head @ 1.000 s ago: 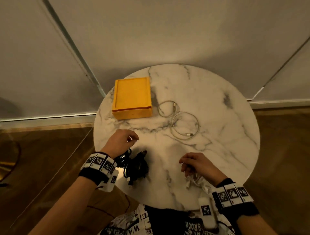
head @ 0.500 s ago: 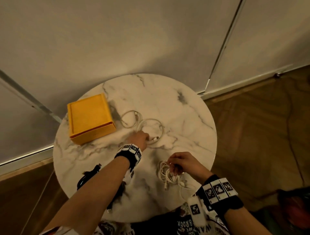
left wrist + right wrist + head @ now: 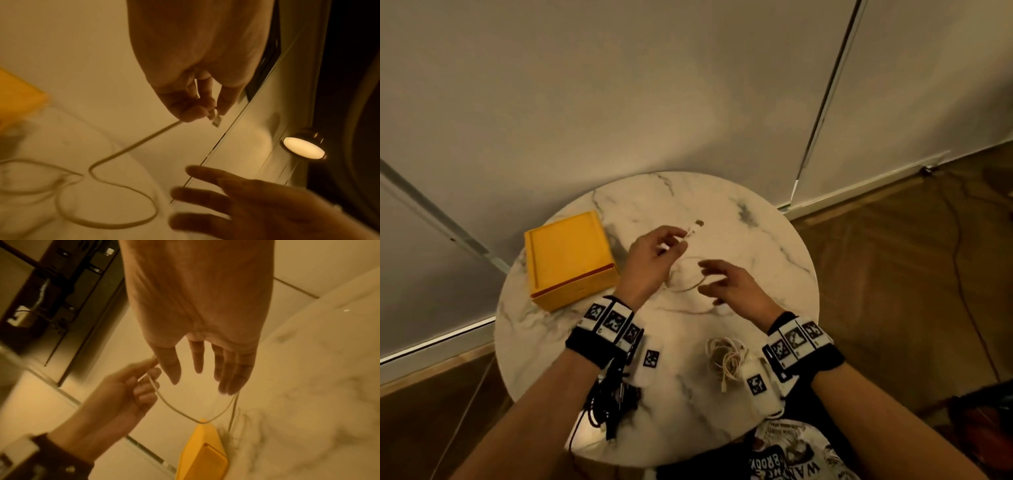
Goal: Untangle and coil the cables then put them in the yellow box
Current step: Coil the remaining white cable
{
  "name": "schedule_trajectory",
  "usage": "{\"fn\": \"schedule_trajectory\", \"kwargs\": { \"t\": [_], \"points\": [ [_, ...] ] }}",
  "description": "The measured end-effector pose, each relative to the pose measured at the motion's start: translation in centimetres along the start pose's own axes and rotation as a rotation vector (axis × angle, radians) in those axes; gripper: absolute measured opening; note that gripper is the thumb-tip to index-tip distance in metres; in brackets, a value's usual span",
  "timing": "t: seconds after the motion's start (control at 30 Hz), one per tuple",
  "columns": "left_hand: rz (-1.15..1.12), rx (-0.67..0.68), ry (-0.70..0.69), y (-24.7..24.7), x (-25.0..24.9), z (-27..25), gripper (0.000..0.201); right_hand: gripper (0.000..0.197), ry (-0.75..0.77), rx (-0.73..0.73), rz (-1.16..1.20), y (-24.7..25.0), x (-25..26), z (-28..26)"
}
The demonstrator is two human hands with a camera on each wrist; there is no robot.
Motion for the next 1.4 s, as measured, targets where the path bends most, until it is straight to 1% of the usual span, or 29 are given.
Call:
{"fn": "schedule_trajectory", "kwargs": {
  "t": [0.07, 0.1, 0.13, 0.17, 0.23, 0.27, 0.33, 0.4, 0.43, 0.47, 0.53, 0.6, 0.67, 0.7, 0.73, 0.77, 0.8, 0.87, 0.9, 0.93, 0.97, 1.0, 1.07, 1.1, 1.13, 1.17, 1.23, 1.3, 1.4],
  "points": [
    [-0.21, 0.013, -0.02, 0.8, -3.4, 0.1, 0.014, 0.048, 0.145, -0.003, -0.091, -0.4, 2.9, 1.7],
    [-0.3, 0.003, -0.045, 1.4, -5.0, 0.1, 0.018, 0.046, 0.199, -0.004, -0.108, -0.7, 4.5, 2.4],
    [-0.369, -0.022, -0.075, 2.1, -6.3, 0.0, 0.021, 0.039, 0.246, -0.003, -0.111, -1.1, 6.0, 3.2],
    [-0.417, -0.047, -0.1, 2.7, -7.3, 0.1, 0.022, 0.027, 0.296, -0.006, -0.109, -1.4, 7.5, 3.8],
    [-0.473, -0.111, -0.117, 4.3, -8.5, 0.3, 0.021, 0.006, 0.393, 0.003, -0.051, -1.9, 9.8, 4.6],
    [-0.495, -0.154, -0.117, 5.2, -8.7, 0.3, 0.022, 0.005, 0.42, 0.002, 0.005, -1.8, 10.4, 4.8],
    [-0.487, -0.256, -0.141, 7.3, -8.3, 0.0, 0.029, 0.008, 0.441, -0.052, 0.098, -1.0, 10.7, 5.0],
    [-0.38, -0.325, -0.163, 8.5, -6.9, -1.0, 0.031, 0.009, 0.443, -0.134, 0.15, 0.2, 10.1, 5.0],
    [-0.309, -0.325, -0.145, 8.4, -5.8, -1.6, 0.027, 0.007, 0.441, -0.173, 0.16, 0.8, 9.6, 4.9],
    [-0.239, -0.306, -0.095, 7.9, -4.4, -2.2, 0.019, 0.005, 0.438, -0.207, 0.159, 1.1, 9.1, 4.6],
    [-0.135, -0.213, 0.03, 6.3, -1.6, -3.7, 0.003, 0.005, 0.451, -0.229, 0.13, 1.3, 8.5, 3.8],
    [-0.008, -0.104, 0.088, 4.7, 0.5, -5.4, 0.011, 0.005, 0.475, -0.163, 0.091, 1.1, 8.2, 2.9],
    [0.132, 0.002, 0.076, 3.4, 1.6, -6.9, 0.027, 0.008, 0.484, -0.039, 0.061, 0.4, 7.9, 2.1],
    [0.127, 0.044, 0.073, 2.8, 1.7, -7.5, 0.032, 0.01, 0.487, 0.024, 0.041, -0.2, 7.6, 1.7],
    [0.059, 0.076, 0.089, 2.4, 1.6, -8.0, 0.031, 0.01, 0.482, 0.077, 0.033, -0.8, 7.4, 1.4],
    [-0.097, 0.103, 0.138, 2.1, 1.3, -8.5, 0.029, 0.011, 0.469, 0.114, 0.043, -1.4, 7.1, 1.0],
    [-0.313, 0.128, 0.214, 1.6, 1.1, -8.9, 0.029, 0.012, 0.447, 0.13, 0.071, -1.9, 6.7, 0.7],
    [-0.776, 0.214, 0.382, 0.6, 0.3, -9.7, 0.031, 0.012, 0.424, 0.102, 0.1, -2.3, 6.4, 0.2],
    [-0.957, 0.266, 0.443, 0.0, -0.2, -10.3, 0.032, 0.013, 0.414, 0.081, 0.093, -2.4, 6.0, 0.0],
    [-1.086, 0.309, 0.474, -0.4, -0.5, -10.8, 0.033, 0.014, 0.404, 0.066, 0.092, -2.5, 5.7, -0.3],
    [-1.181, 0.355, 0.478, -0.7, -0.8, -11.2, 0.035, 0.016, 0.387, 0.055, 0.112, -2.8, 5.1, -0.6],
    [-1.235, 0.39, 0.444, -0.6, -1.0, -11.3, 0.035, 0.019, 0.366, 0.052, 0.144, -3.1, 4.5, -1.1],
    [-1.326, 0.42, 0.324, 0.2, -2.1, -11.2, 0.027, 0.027, 0.294, 0.102, 0.19, -4.4, 2.9, -2.4],
    [-1.354, 0.398, 0.271, 0.9, -2.7, -11.0, 0.025, 0.032, 0.255, 0.147, 0.177, -5.2, 2.0, -3.3],
    [-1.356, 0.331, 0.236, 1.7, -3.1, -10.7, 0.027, 0.036, 0.221, 0.198, 0.145, -5.9, 1.2, -4.2],
    [-1.328, 0.238, 0.222, 2.5, -3.2, -10.3, 0.032, 0.038, 0.193, 0.241, 0.105, -6.5, 0.5, -4.9],
    [-1.223, 0.075, 0.188, 3.8, -3.0, -9.9, 0.04, 0.033, 0.186, 0.311, 0.012, -7.3, 0.1, -5.8],
    [-1.102, 0.001, 0.156, 4.3, -2.5, -9.8, 0.042, 0.026, 0.288, 0.349, -0.16, -7.4, 1.1, -6.0],
    [-0.947, -0.05, 0.13, 4.1, -2.0, -9.8, 0.043, 0.023, 0.498, 0.405, -0.479, -7.7, 3.6, -6.5]
  ]
}}
Point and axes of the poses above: each hand's wrist, its own z-axis towards the middle knuckle, its own y-axis out of the back of the hand, x = y × z, the point moved 4 cm from there along z, towards the middle knuckle, and after that the axes turned 7 degrees about y, right-handed, at the moved point
